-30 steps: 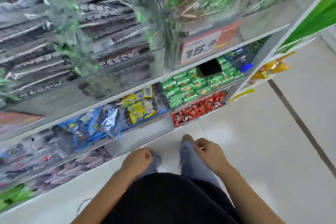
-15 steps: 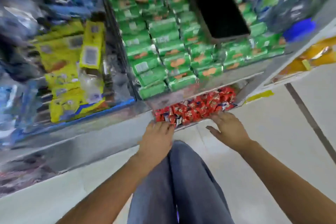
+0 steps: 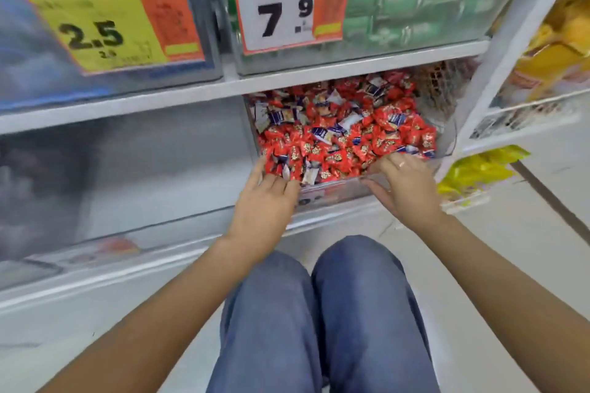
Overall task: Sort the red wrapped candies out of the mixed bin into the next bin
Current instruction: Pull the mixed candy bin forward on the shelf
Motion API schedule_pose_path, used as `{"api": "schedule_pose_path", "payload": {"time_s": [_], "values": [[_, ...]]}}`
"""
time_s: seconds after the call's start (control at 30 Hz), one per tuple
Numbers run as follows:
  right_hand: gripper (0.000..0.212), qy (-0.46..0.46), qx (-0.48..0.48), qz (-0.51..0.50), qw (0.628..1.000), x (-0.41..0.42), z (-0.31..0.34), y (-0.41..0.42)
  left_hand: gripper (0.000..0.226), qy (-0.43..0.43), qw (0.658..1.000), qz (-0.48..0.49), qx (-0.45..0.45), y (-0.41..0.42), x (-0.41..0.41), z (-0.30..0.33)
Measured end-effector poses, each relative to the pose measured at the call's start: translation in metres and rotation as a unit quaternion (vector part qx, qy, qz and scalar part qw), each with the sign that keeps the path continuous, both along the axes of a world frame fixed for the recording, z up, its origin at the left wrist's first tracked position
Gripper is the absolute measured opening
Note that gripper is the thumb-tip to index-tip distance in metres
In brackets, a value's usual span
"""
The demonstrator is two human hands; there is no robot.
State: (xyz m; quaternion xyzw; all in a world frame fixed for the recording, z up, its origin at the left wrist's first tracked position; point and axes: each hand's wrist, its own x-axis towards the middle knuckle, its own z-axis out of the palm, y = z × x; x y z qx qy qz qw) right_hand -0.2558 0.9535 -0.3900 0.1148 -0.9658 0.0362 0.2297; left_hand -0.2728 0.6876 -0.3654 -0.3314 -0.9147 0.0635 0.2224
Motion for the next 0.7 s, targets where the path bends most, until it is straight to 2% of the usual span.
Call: {"api": "schedule_pose_path", "payload": {"time_s": [0.1, 0.2, 0.33, 0.4, 0.53, 0.7], "values": [[0.023, -0.011, 0.007, -0.016, 1.000, 0.004, 0.008, -0.006, 0.027, 0.003, 0.998, 0.029, -0.047, 0.004, 0.006, 0.010], [0.026, -0.061, 0.006, -0.042, 0.997, 0.005, 0.013, -0.007, 0.033, -0.034, 0.996, 0.042, -0.076, 0.009, 0.013, 0.015], [0.024, -0.104, -0.077, -0.040, 0.991, -0.002, 0.016, -0.006, 0.022, -0.041, 0.997, 0.014, -0.069, 0.013, 0.012, 0.013], [0.021, -0.090, -0.089, -0.016, 0.992, -0.006, 0.014, -0.001, 0.015, -0.009, 0.999, 0.002, -0.042, 0.014, 0.004, 0.004], [0.021, -0.033, -0.074, 0.049, 0.995, -0.013, 0.001, 0.010, 0.022, 0.020, 1.000, -0.015, -0.012, 0.011, -0.006, -0.007], [0.021, -0.005, -0.091, 0.085, 0.992, -0.013, -0.006, 0.016, 0.022, -0.027, 0.998, -0.016, -0.051, 0.014, -0.003, -0.001]]}}
